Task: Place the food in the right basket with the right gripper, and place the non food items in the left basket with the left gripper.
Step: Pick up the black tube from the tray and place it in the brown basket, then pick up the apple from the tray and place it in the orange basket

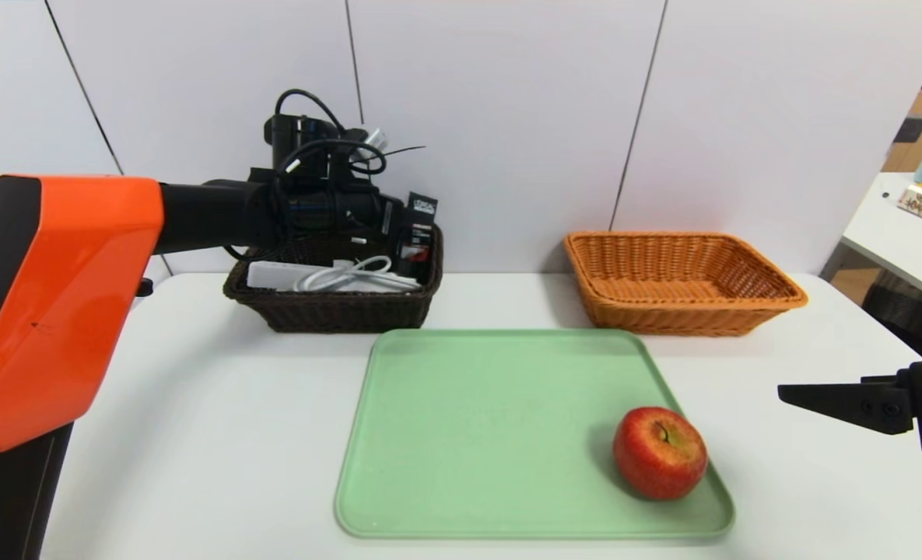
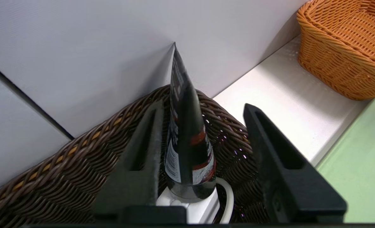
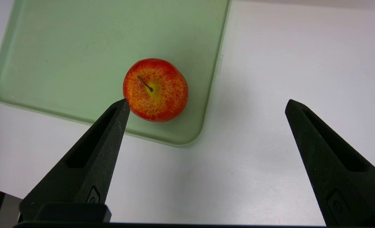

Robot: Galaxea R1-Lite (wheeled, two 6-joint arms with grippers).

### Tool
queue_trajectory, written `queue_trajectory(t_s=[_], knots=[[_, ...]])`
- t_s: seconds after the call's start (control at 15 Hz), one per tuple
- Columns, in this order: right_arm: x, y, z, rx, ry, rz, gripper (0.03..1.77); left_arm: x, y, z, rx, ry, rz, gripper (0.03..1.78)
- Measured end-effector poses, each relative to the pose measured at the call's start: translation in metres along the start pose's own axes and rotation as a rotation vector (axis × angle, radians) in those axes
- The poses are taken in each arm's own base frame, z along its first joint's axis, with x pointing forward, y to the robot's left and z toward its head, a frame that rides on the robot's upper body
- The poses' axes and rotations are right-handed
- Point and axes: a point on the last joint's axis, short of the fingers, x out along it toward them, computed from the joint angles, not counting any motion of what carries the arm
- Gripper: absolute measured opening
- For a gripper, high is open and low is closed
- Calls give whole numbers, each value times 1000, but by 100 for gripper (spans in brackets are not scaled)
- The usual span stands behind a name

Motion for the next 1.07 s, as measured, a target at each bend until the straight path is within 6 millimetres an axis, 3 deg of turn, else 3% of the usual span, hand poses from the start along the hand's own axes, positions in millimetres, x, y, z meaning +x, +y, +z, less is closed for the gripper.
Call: queue_trajectory(t_s=[0.27, 0.53, 0.87, 1.07], knots=[[0, 0, 0, 0, -1, 3, 170, -4, 0, 4, -20, -9, 4, 126], [-1, 0, 0, 0, -6, 2, 170, -18, -1, 18, -25, -34, 19, 144], [-2, 0, 1, -3, -14, 9, 170, -63, -12, 46, -117, -16, 72, 156], [2, 2, 4, -11, -10, 21, 170, -97, -30, 49, -189, 59, 93, 161]])
